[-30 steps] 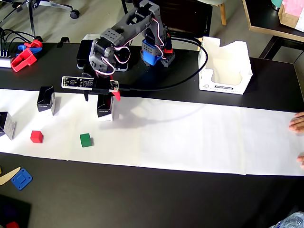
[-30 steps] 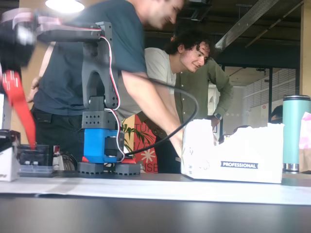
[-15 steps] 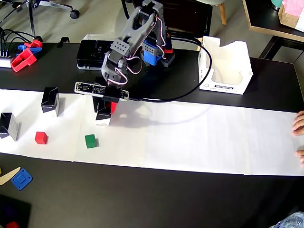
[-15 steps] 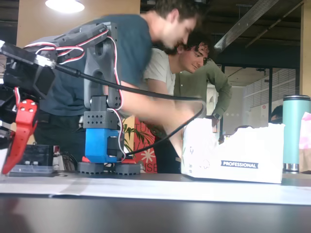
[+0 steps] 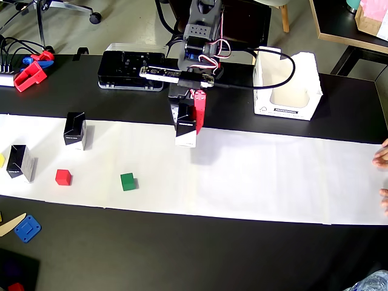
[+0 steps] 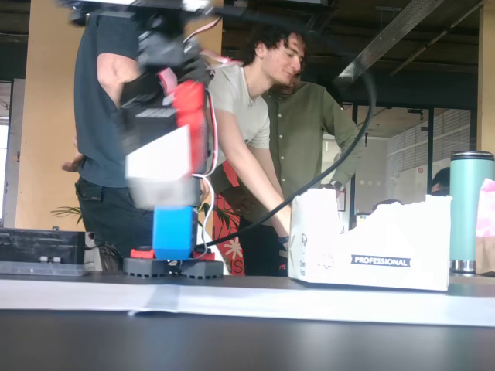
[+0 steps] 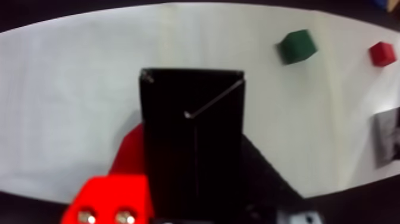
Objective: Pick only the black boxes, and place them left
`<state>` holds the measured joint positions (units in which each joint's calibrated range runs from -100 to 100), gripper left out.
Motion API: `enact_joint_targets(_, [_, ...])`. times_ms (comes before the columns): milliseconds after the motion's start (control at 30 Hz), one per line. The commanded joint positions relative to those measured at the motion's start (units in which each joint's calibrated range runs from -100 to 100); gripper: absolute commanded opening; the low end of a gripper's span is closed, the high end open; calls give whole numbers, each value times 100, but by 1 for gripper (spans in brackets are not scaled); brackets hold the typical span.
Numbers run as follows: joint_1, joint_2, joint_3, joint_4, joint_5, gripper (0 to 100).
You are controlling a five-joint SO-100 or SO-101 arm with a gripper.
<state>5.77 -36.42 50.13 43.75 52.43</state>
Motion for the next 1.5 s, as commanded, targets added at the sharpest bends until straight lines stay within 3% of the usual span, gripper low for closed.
enact_joint_targets(0, [-1343, -874, -1671, 1237, -748, 6])
enact_joint_targets(333, [-4999, -897, -3932, 3153, -1985, 7])
enact_joint_targets(567, [-7181, -716, -4189, 4449, -2185, 7])
enact_joint_targets(800, [-8429, 1284, -5510, 5323, -3532, 7])
enact_joint_targets(1000, [-8957, 2856, -6325, 5402, -3911, 8])
enact_joint_targets(1167, [-8966, 3465, -6538, 5410, -3854, 34])
enact_joint_targets(1233, [-8948, 3472, -6547, 5410, -3848, 39])
enact_joint_targets(1467, [-8359, 2500, -6441, 5530, -3138, 41])
